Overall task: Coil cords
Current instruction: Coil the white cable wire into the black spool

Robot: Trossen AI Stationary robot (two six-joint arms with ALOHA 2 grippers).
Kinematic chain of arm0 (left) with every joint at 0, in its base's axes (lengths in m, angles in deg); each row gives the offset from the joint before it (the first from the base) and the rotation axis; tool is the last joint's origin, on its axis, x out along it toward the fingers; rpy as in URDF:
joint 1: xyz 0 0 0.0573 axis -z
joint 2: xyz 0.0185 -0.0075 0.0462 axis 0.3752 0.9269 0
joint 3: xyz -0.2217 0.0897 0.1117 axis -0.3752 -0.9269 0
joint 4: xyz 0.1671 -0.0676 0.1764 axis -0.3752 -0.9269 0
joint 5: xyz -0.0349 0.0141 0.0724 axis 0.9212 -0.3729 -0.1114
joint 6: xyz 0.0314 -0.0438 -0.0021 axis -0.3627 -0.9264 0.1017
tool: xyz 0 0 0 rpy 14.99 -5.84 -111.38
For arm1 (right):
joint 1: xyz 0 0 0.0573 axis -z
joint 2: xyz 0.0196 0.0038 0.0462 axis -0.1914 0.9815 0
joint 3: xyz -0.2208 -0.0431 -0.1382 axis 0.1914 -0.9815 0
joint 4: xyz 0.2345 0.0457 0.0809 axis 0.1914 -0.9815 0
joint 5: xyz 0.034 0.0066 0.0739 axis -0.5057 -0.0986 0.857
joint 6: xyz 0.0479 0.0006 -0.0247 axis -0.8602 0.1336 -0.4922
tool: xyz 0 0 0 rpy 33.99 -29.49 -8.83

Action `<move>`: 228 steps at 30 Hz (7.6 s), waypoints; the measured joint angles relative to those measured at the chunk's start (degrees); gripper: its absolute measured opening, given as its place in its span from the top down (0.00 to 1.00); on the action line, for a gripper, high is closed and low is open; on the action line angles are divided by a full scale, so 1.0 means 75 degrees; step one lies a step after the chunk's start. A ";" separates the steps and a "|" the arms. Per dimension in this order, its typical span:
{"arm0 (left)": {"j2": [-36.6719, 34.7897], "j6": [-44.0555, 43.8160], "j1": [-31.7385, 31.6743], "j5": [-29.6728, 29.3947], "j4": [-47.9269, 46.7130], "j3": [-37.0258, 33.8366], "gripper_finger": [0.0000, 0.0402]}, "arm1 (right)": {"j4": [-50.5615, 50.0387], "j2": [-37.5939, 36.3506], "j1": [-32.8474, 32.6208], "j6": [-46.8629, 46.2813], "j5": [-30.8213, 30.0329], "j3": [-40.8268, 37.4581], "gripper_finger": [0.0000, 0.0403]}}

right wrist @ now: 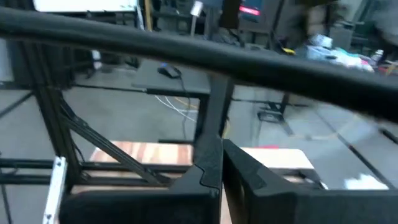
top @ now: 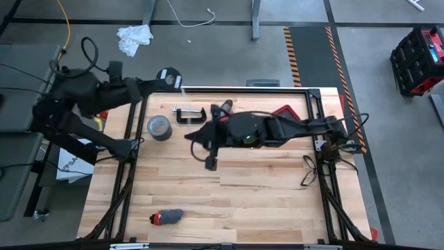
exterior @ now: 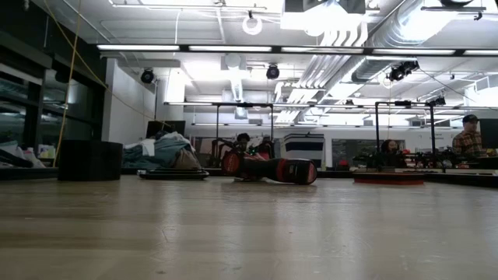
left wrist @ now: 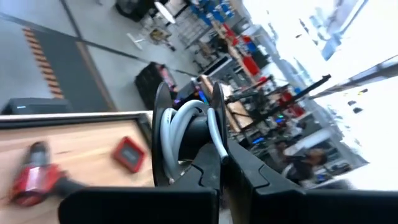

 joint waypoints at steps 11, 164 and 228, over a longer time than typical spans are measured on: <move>0.0764 0.0196 -0.1209 0.2730 0.2069 0.0000 1.00 | 0.1630 0.0384 -0.0064 0.0098 0.0189 0.0000 1.00; -0.0178 0.1817 -0.1740 0.3013 0.3121 0.0003 1.00 | -0.0464 -0.0011 0.1690 -0.1316 -0.2186 0.0000 0.72; 0.1444 -0.2919 -0.1196 0.4254 0.3103 0.0501 1.00 | 0.1127 0.0316 0.0084 0.3686 -0.1989 0.0000 1.00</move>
